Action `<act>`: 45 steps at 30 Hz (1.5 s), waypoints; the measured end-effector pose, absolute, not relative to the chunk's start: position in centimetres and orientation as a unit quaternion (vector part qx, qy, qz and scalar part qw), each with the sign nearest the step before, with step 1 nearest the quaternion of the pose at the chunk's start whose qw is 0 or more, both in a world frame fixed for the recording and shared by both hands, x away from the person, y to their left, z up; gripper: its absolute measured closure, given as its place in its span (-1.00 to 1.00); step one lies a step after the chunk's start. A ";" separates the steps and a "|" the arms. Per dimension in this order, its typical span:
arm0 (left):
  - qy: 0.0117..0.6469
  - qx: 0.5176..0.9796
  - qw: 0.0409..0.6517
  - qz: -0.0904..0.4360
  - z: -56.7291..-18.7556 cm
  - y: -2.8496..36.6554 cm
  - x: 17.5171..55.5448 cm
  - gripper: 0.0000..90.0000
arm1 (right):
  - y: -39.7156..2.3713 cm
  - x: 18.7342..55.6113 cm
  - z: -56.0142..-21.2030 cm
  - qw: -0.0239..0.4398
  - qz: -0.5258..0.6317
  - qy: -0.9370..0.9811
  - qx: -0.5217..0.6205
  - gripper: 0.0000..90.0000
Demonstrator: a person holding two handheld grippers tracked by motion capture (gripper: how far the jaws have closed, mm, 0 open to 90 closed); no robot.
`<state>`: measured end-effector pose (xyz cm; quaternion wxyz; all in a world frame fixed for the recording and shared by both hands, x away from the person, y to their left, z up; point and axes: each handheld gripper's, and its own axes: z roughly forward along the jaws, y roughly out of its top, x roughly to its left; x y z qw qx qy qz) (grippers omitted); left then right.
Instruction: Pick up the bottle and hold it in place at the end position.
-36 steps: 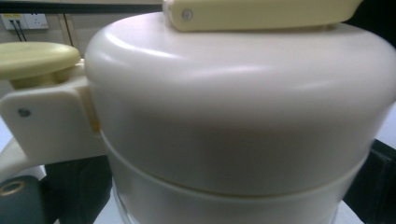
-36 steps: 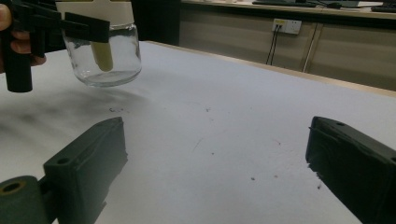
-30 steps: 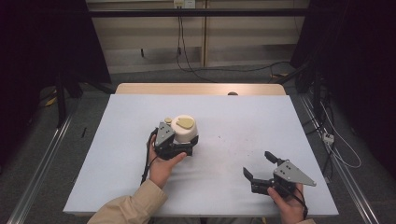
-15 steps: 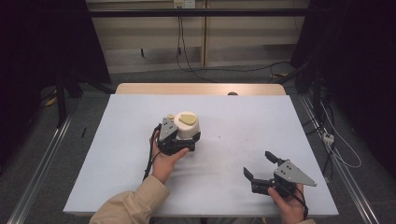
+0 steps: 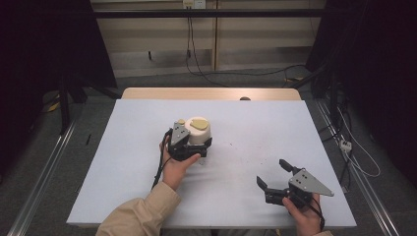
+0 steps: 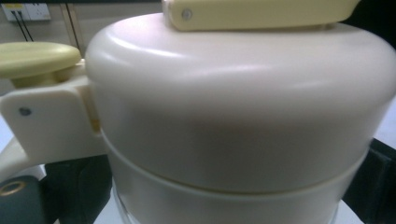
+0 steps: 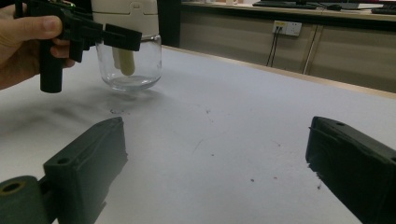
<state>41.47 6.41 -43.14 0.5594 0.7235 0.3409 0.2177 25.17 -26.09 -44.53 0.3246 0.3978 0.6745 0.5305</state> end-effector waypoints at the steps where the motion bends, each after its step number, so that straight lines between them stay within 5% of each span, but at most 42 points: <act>1: 0.341 0.723 0.560 0.219 -43.0 6.3 41.6 -0.89 | -26.1 25.2 -44.5 0.324 0.531 0.674 0.398 -0.90; 45: 0.346 0.742 0.528 0.226 -44.8 2.6 44.5 -0.89 | -26.2 25.2 -44.5 0.322 0.533 0.673 0.398 -0.90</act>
